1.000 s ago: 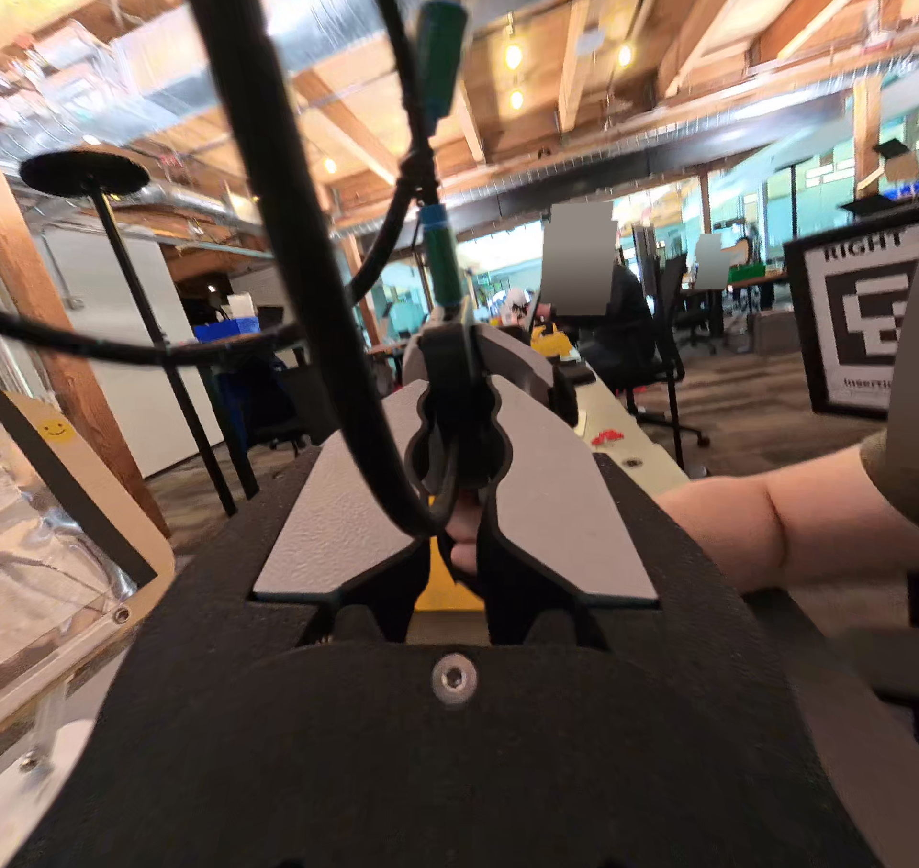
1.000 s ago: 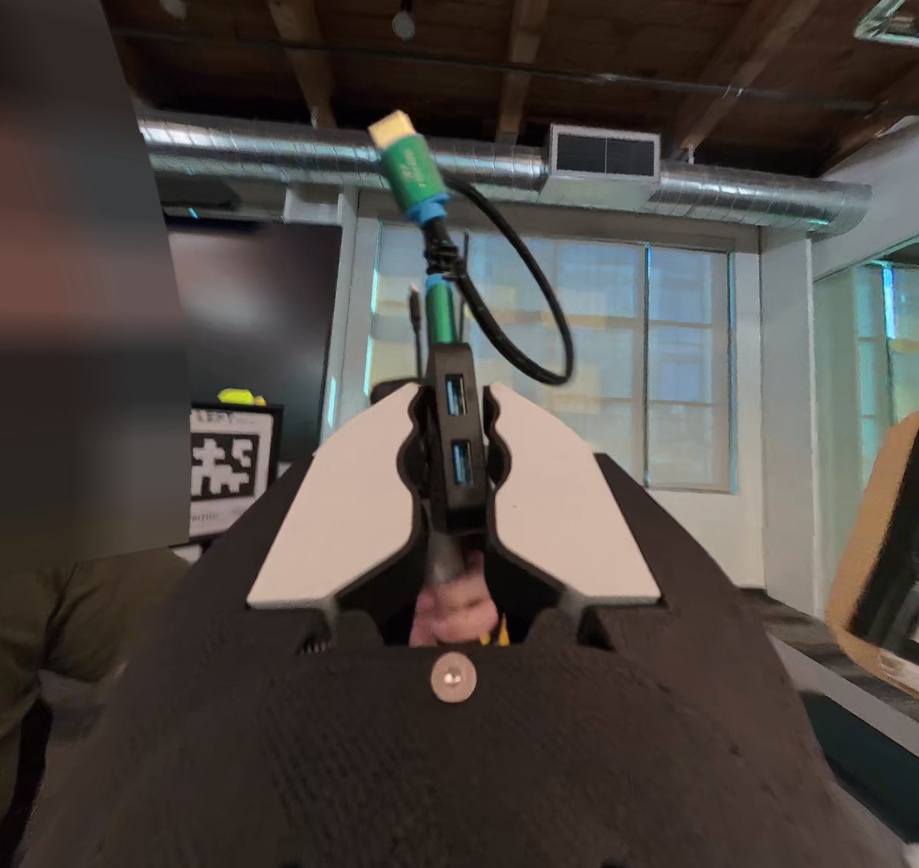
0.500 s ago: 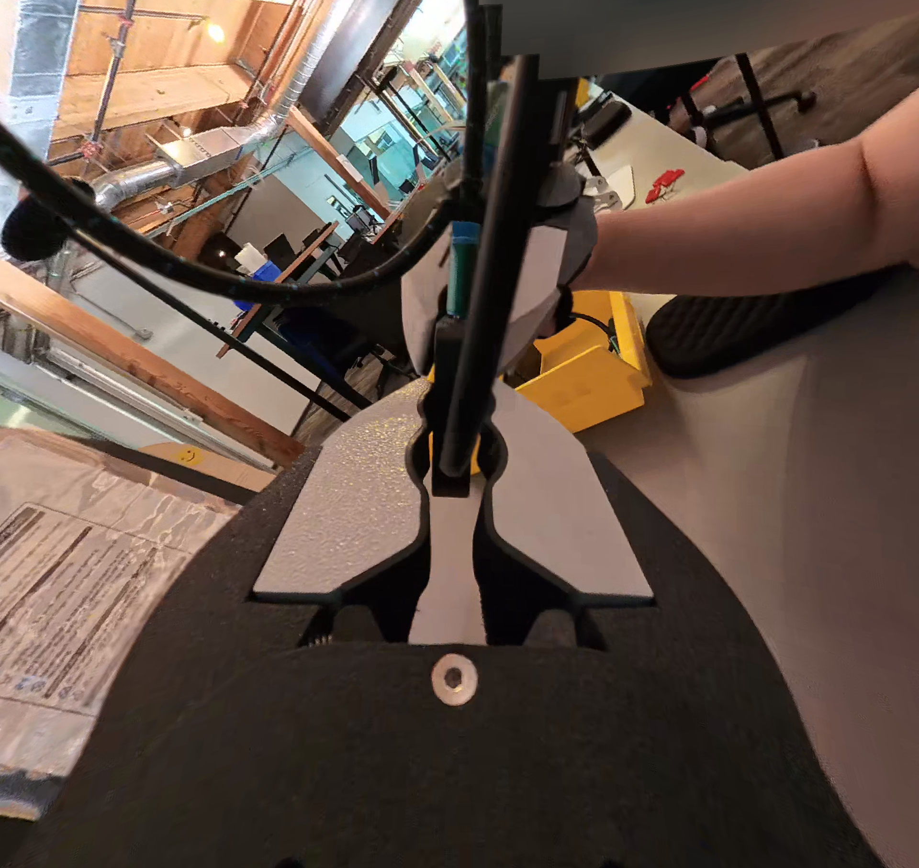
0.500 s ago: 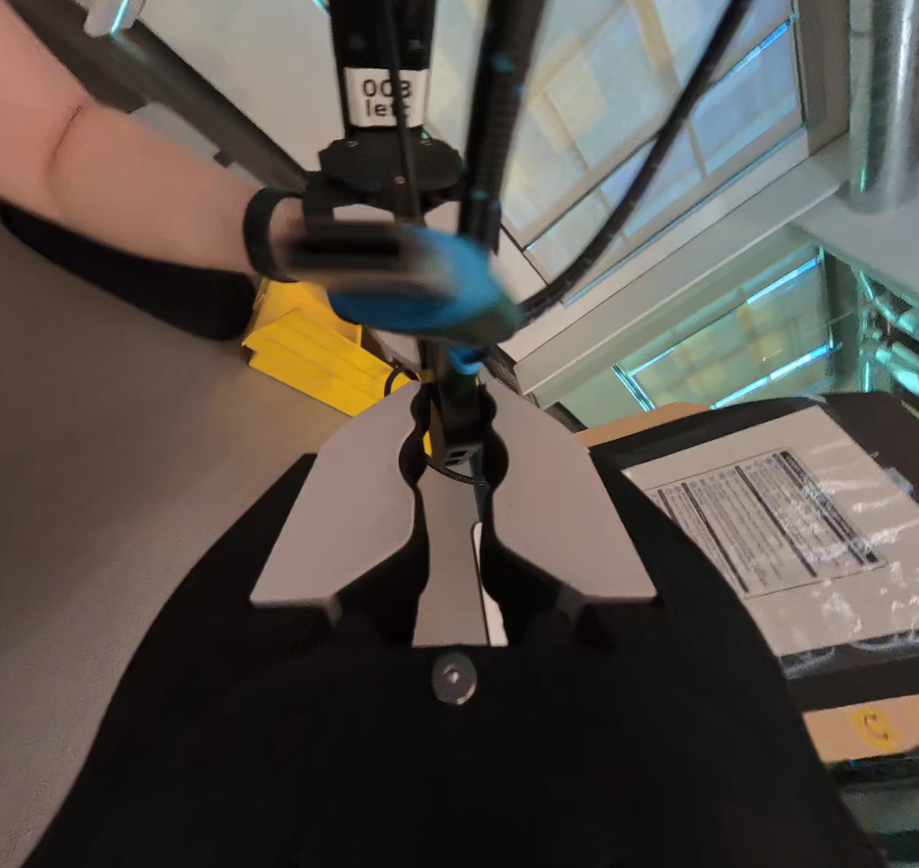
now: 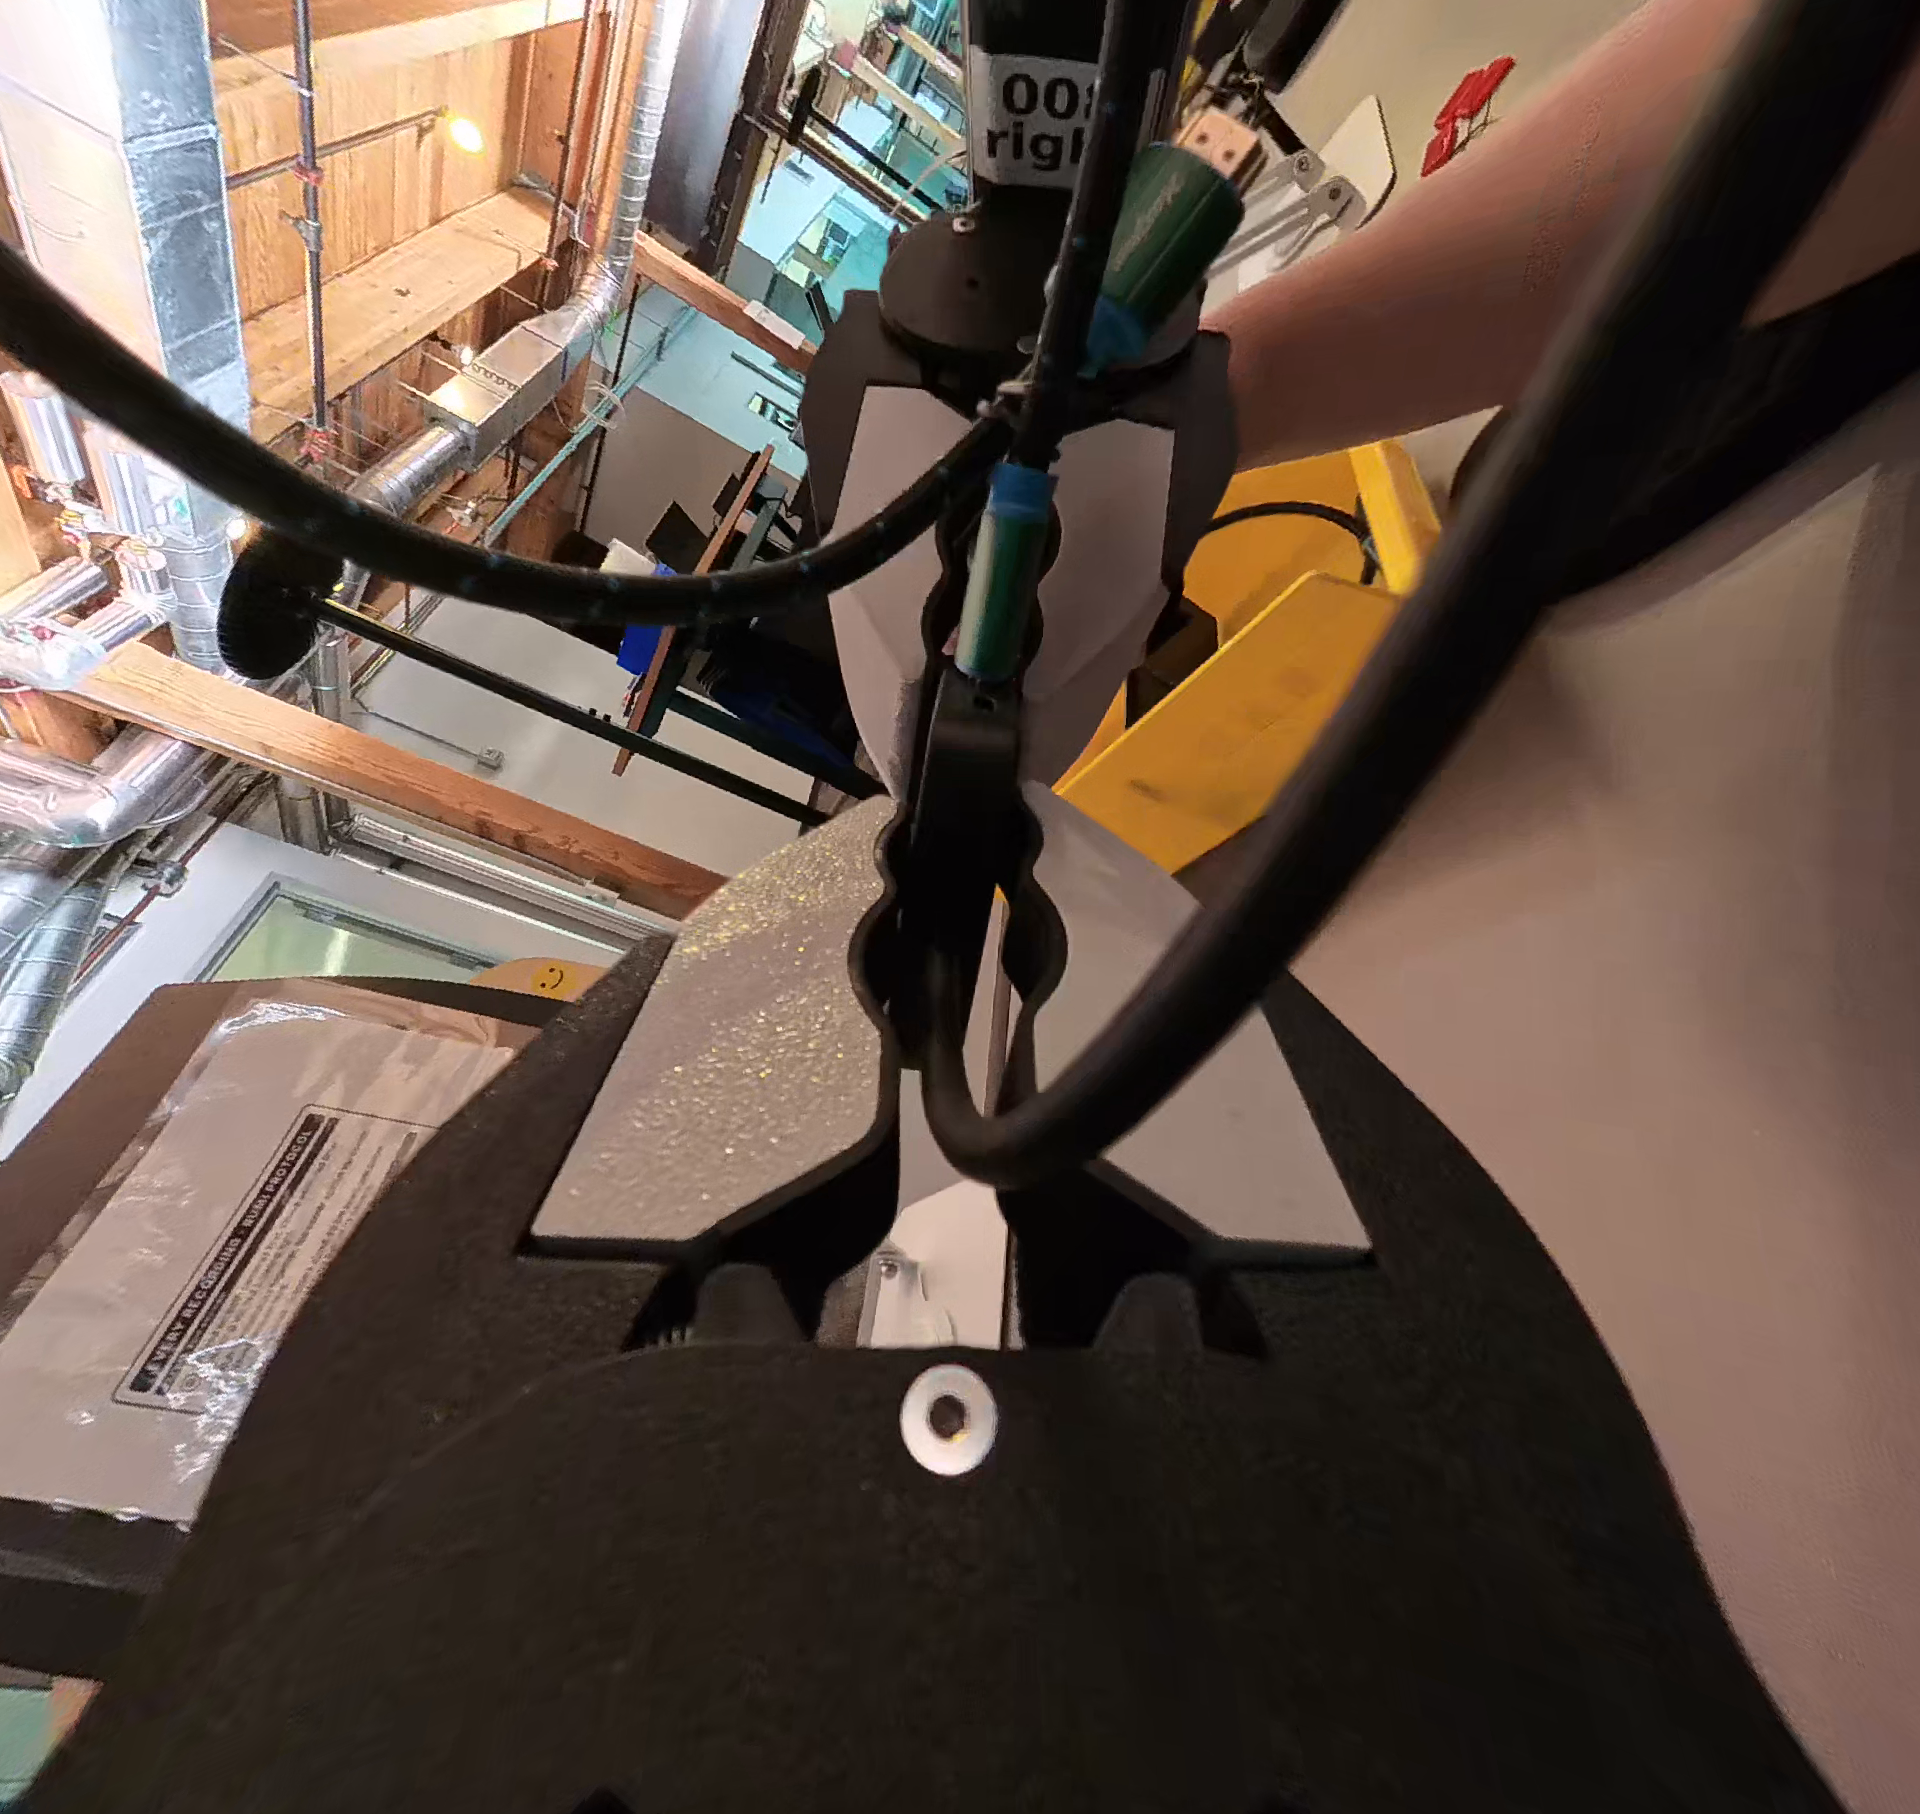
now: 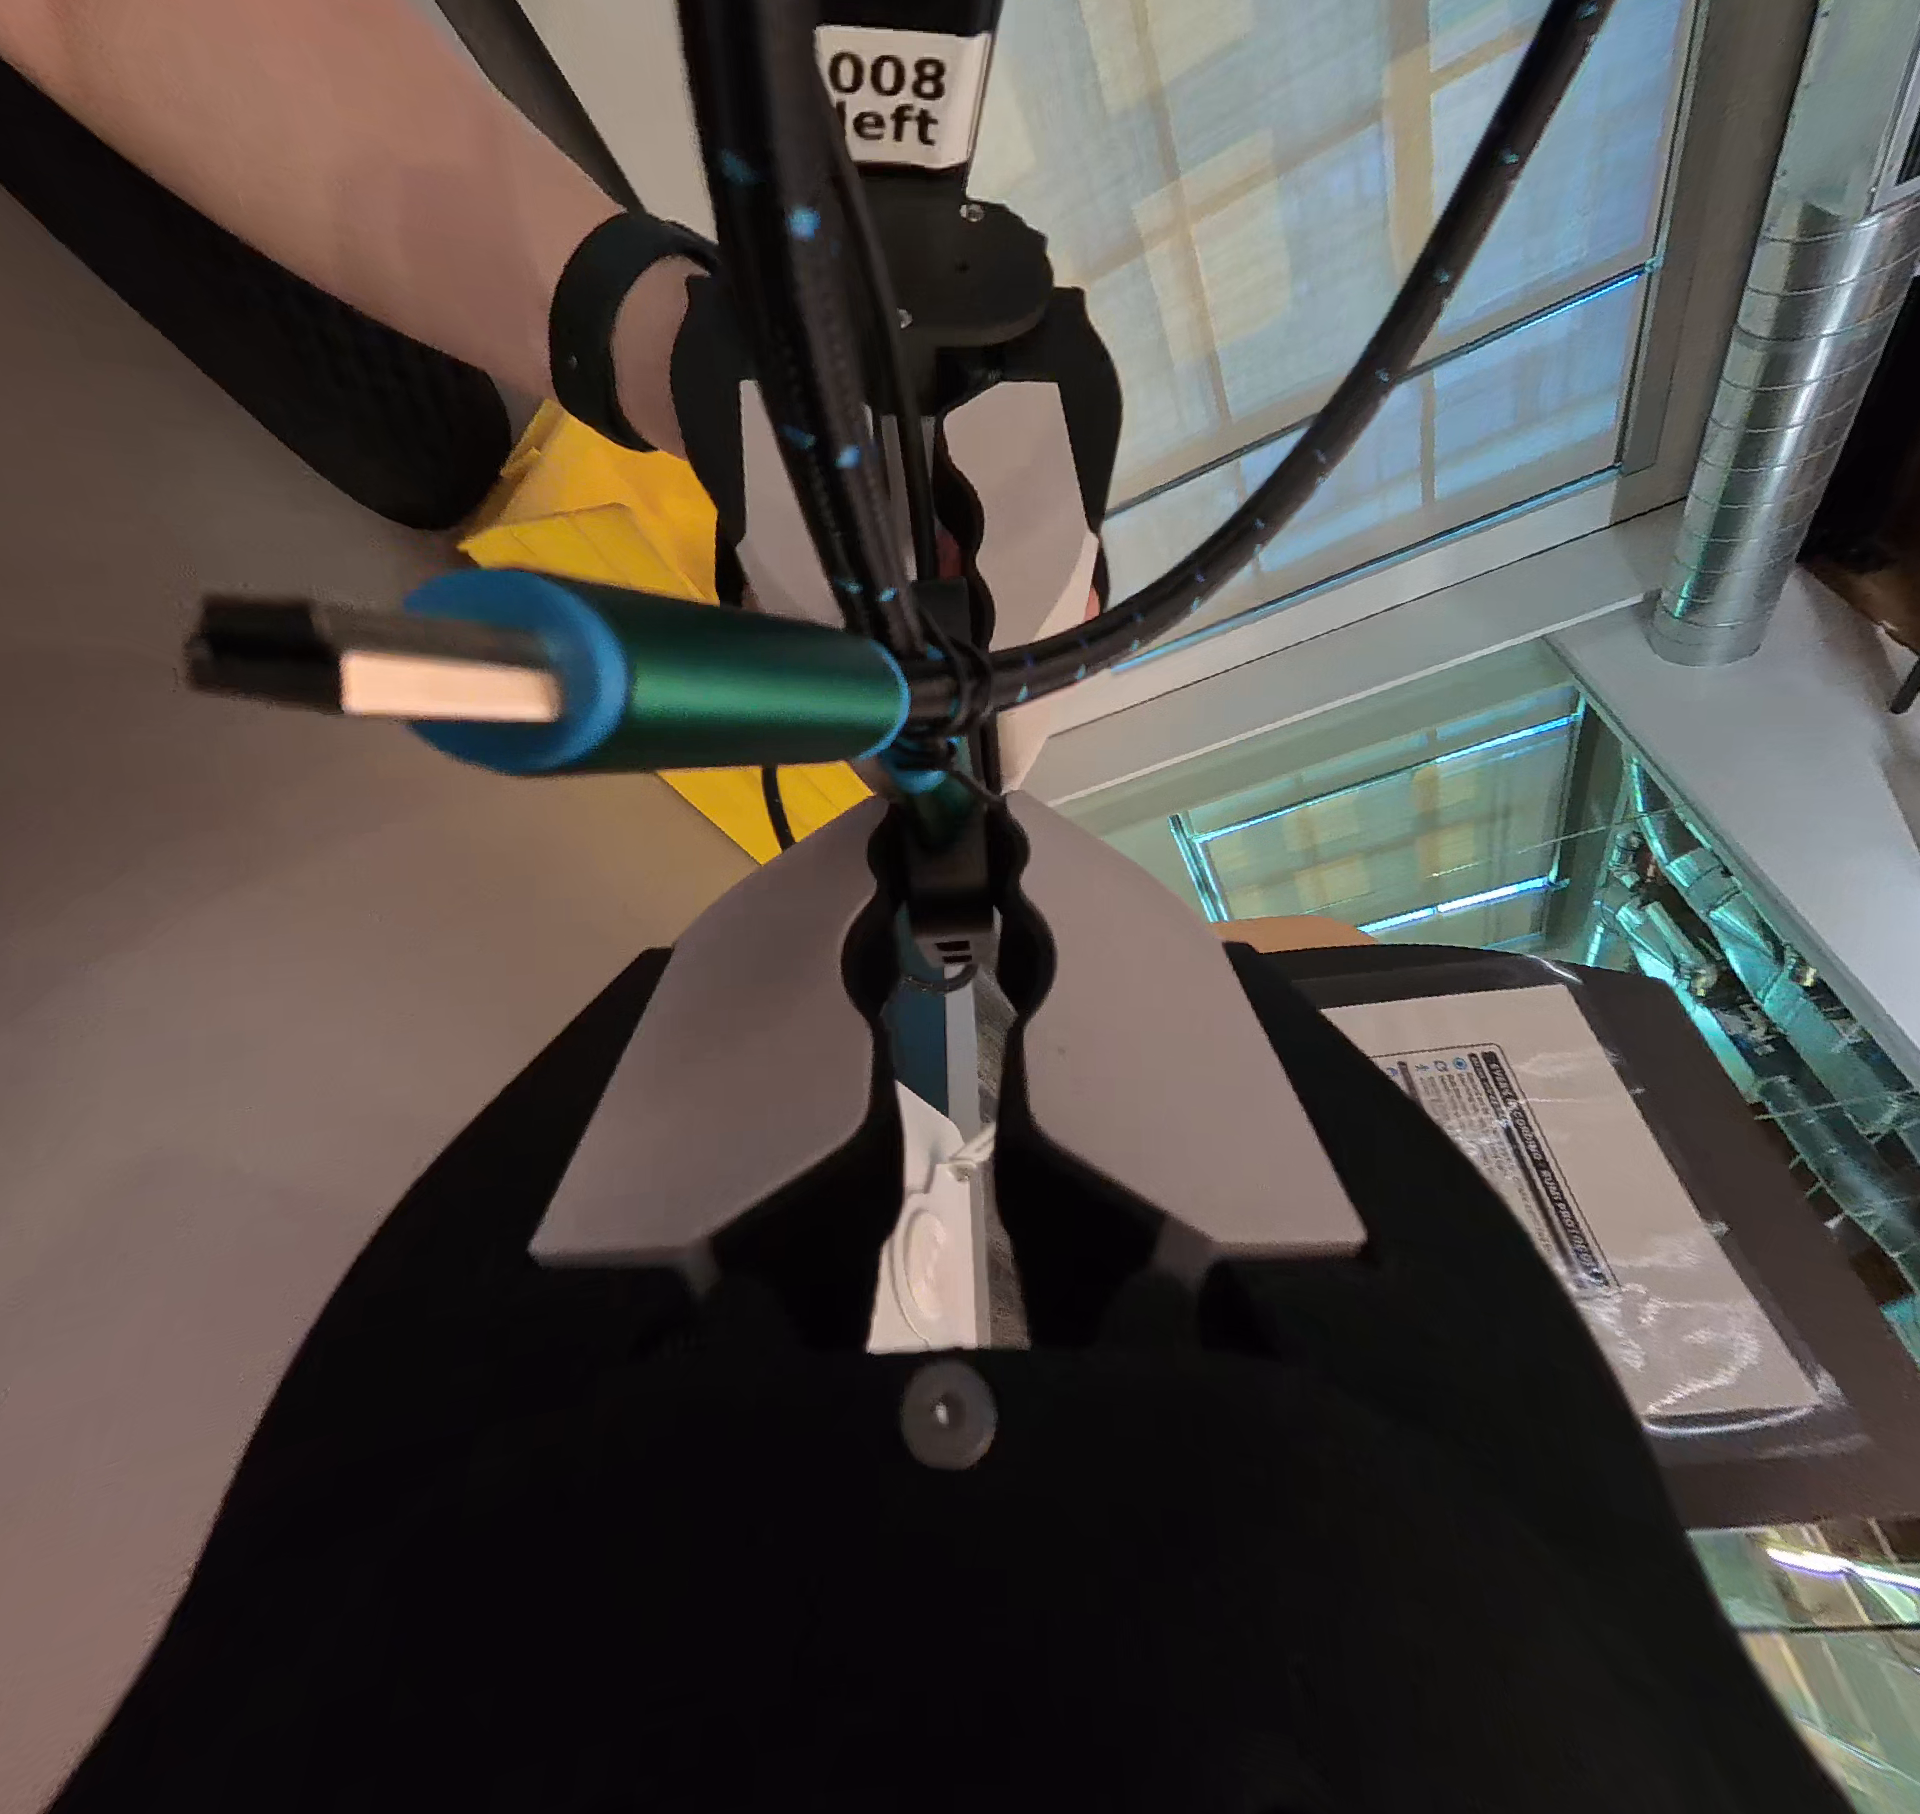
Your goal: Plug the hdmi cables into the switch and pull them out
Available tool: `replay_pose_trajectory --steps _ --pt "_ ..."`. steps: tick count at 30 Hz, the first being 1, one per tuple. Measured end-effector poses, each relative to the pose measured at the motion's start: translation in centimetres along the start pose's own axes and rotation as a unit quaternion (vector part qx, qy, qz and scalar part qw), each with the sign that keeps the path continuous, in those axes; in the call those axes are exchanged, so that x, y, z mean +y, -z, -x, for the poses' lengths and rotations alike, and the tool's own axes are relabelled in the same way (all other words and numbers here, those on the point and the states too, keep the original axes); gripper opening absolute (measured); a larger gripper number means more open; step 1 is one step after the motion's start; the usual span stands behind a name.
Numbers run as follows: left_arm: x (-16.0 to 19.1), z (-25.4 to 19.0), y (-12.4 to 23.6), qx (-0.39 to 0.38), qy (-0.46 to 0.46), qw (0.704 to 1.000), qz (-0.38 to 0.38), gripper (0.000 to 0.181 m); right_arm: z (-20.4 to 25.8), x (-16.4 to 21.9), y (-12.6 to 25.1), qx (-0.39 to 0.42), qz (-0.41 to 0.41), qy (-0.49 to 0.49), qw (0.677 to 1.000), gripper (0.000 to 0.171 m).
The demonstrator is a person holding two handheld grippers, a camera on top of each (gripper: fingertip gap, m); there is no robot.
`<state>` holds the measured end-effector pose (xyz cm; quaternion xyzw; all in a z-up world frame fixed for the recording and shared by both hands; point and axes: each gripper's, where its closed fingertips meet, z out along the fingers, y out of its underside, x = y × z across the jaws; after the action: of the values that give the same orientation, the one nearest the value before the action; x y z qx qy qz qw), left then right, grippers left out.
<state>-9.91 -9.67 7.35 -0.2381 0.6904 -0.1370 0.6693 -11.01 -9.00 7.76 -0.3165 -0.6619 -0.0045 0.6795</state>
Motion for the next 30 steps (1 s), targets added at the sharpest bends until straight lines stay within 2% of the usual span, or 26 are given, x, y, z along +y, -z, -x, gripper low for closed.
replay_pose_trajectory --steps 3,5,8,10,13,15,16,18,20,22,30 --pt "0.5 0.8 0.1 -0.019 0.026 0.999 0.005 0.019 -0.7 0.3 0.2 0.026 0.026 0.039 0.999 0.016" --pt "1.3 1.2 0.7 -0.003 0.056 0.998 0.023 0.025 -1.3 0.7 0.7 0.044 0.045 0.066 0.996 0.015" --pt "3.3 3.0 2.8 -0.008 0.097 0.993 0.060 0.031 -2.0 1.1 1.4 0.060 0.056 0.073 0.994 0.015" --pt "4.0 4.8 4.6 -0.028 0.148 0.987 0.057 0.033 -2.0 1.2 1.5 0.063 0.049 0.066 0.995 0.015" --pt "2.1 7.2 6.4 -0.034 0.278 0.959 -0.033 0.032 -1.6 1.9 1.1 0.060 0.065 0.085 0.992 0.015" --pt "0.1 7.1 6.4 -0.004 0.323 0.943 -0.083 0.031 -0.9 2.4 0.4 0.049 0.081 0.099 0.991 0.015" --pt "-0.3 6.2 5.9 0.018 0.318 0.945 -0.074 0.031 -0.7 2.6 0.1 0.046 0.090 0.102 0.990 0.015" --pt "0.4 3.8 4.3 0.051 0.265 0.963 -0.002 0.040 -0.3 2.9 -0.3 0.039 0.096 0.094 0.990 0.015" --pt "1.7 2.1 3.0 0.055 0.189 0.978 0.068 0.044 0.0 3.0 -0.4 0.027 0.096 0.082 0.992 0.015" --pt "2.2 1.3 2.3 0.049 0.134 0.985 0.094 0.041 0.2 3.4 -0.4 0.020 0.105 0.078 0.991 0.015" --pt "4.2 -1.1 2.1 0.091 0.062 0.977 0.182 0.037 1.2 3.7 -1.2 -0.013 0.108 0.031 0.994 0.016"
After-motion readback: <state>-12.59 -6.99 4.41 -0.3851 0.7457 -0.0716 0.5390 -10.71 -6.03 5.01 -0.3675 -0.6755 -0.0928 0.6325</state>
